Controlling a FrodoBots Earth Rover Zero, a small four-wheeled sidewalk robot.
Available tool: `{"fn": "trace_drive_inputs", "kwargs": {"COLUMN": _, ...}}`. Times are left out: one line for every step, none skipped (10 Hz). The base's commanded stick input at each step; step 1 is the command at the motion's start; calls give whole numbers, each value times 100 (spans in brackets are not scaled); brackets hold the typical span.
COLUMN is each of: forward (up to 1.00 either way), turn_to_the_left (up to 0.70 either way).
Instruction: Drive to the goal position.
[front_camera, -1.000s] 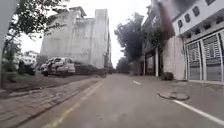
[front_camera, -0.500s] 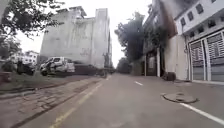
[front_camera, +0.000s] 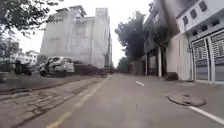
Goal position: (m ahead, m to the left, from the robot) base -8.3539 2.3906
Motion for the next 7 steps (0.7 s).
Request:
{"fn": "trace_drive_inputs", "kwargs": {"forward": 50, "turn_to_the_left": 0}}
{"fn": "trace_drive_inputs", "kwargs": {"forward": 50, "turn_to_the_left": 0}}
{"fn": "trace_drive_inputs", "kwargs": {"forward": 50, "turn_to_the_left": 0}}
{"fn": "trace_drive_inputs", "kwargs": {"forward": 50, "turn_to_the_left": 0}}
{"fn": "trace_drive_inputs", "kwargs": {"forward": 50, "turn_to_the_left": 0}}
{"fn": "trace_drive_inputs", "kwargs": {"forward": 50, "turn_to_the_left": 0}}
{"fn": "trace_drive_inputs", "kwargs": {"forward": 50, "turn_to_the_left": 0}}
